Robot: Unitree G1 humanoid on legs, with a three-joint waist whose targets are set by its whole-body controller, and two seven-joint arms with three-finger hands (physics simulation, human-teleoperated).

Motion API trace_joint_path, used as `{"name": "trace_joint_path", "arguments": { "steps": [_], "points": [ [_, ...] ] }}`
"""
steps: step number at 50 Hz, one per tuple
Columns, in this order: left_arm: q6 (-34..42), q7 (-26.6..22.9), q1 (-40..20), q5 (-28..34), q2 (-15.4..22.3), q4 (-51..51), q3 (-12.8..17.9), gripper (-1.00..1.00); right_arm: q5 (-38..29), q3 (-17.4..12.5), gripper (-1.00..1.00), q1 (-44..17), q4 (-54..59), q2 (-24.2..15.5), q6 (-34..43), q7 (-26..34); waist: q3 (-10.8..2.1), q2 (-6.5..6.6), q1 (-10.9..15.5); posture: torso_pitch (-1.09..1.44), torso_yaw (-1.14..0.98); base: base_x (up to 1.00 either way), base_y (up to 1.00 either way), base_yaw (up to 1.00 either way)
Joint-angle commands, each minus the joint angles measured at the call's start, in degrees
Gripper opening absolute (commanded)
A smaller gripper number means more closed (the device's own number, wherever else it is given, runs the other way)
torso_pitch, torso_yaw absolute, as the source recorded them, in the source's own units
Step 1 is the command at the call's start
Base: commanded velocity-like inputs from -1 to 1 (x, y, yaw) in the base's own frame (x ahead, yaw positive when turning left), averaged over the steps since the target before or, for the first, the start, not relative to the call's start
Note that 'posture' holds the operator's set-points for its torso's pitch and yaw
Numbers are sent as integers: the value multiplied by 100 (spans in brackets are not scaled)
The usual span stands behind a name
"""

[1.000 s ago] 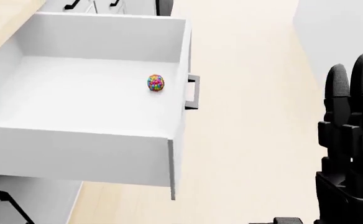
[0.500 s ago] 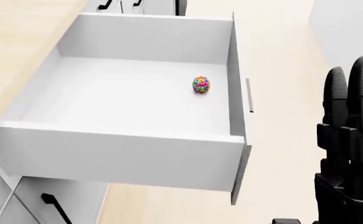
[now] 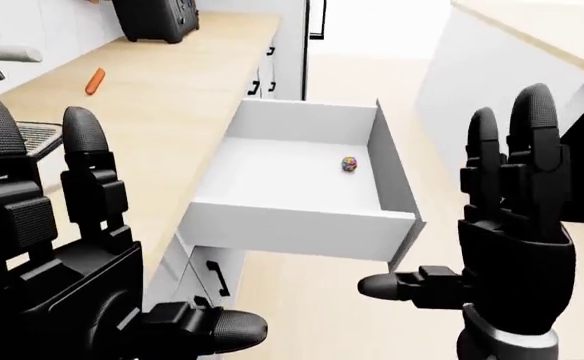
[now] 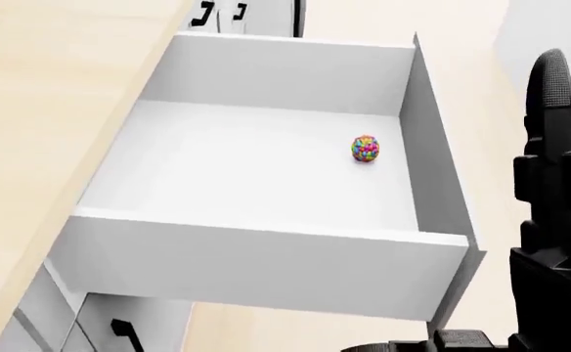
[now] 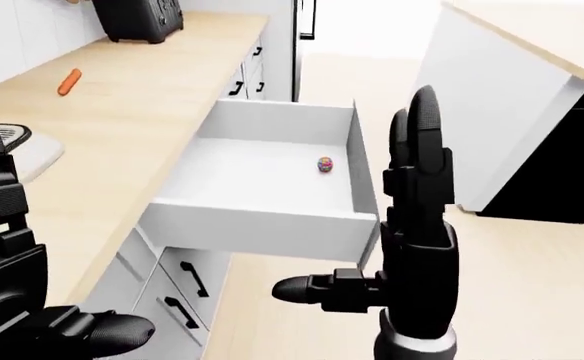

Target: Close the right drawer.

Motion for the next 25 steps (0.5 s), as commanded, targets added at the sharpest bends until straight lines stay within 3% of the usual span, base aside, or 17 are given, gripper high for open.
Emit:
{"name": "trace_joint_path", "arguments": {
  "steps": [1,6,8,10,12,17,19,21,22,23,24,25],
  "points": [
    [-124,-34,-28,5,-7,-128,-31,100,67,-56,100,-19,-69,-31,-237,-43,-1,43,-16,0,0,9,0,0],
    [-114,-28,-34,19,-6,-128,-44,100,68,-72,100,42,85,-18,-451,-54,-8,-241,-13,0,0,7,0,0],
    [-108,-26,-37,23,-5,-128,-49,100,73,-79,100,62,128,-24,-526,-59,-107,-522,-33,0,0,7,0,0],
    [-108,-25,-33,25,-4,-127,-57,100,64,-68,100,68,143,-18,-552,-61,-23,-356,-106,0,0,8,0,0],
    [-99,-21,-36,27,-2,-137,-54,100,1,-23,100,29,36,-1,-416,-60,-11,-345,-113,0,0,20,0,0],
    [-101,-22,-28,27,0,-144,-57,100,1,-18,100,22,38,-17,-415,-72,120,-124,-95,0,0,31,0,0],
    [-100,-21,-29,26,0,-144,-55,100,-4,-11,100,12,18,-18,-381,-70,95,-14,-120,0,0,31,0,0],
    [-91,-21,-29,26,0,-152,-55,100,-19,3,100,-2,-9,-14,-334,-70,69,193,-147,0,0,31,0,0],
    [-64,-14,-39,26,1,-176,-46,100,-31,3,100,-15,-28,-17,-302,-66,-3,373,-143,0,0,33,0,0],
    [-54,-15,-45,25,1,-170,-46,100,-17,-5,100,-29,-51,-12,-271,-71,23,467,-99,0,0,30,0,0],
    [-51,-14,-45,26,-1,-178,-47,100,-44,13,100,-45,-79,-10,-225,-69,92,254,-52,0,0,31,0,0],
    [-43,-14,-48,28,0,-180,-46,100,-55,26,100,-59,-105,-6,-182,-66,86,327,-93,0,0,31,0,0]
  ]
}}
